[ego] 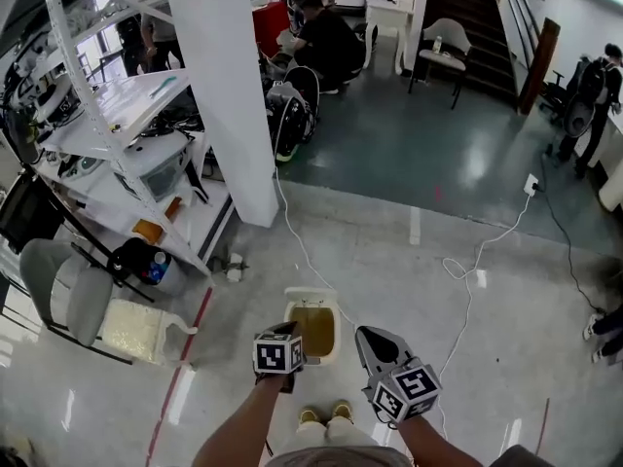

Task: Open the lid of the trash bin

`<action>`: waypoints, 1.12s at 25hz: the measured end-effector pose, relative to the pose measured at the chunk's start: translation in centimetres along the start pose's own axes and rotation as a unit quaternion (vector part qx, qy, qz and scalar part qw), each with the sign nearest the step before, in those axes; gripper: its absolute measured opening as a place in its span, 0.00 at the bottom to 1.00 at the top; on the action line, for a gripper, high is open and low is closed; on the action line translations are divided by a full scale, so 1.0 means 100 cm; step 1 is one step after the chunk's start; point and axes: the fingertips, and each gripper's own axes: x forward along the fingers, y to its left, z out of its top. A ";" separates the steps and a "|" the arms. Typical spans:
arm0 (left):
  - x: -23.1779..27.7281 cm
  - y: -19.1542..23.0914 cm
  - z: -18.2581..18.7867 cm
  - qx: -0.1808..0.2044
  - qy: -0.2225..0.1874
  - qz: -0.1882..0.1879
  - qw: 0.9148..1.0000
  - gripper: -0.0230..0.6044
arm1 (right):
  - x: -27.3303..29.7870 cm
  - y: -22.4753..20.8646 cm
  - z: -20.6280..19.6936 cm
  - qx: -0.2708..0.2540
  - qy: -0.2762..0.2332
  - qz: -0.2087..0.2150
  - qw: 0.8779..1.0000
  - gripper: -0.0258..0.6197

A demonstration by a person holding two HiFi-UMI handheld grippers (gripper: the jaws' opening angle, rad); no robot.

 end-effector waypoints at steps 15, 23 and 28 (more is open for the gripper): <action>-0.208 -0.086 0.162 0.076 -0.262 -0.054 0.960 0.02 | -0.025 0.039 0.098 -0.028 -0.080 0.045 0.995 0.09; -0.255 -0.104 0.154 0.108 -0.346 -0.074 0.929 0.02 | -0.046 0.052 0.129 -0.062 -0.119 0.038 0.990 0.09; -0.256 -0.101 0.139 0.123 -0.364 -0.067 0.921 0.03 | -0.039 0.056 0.114 -0.072 -0.112 0.043 0.990 0.09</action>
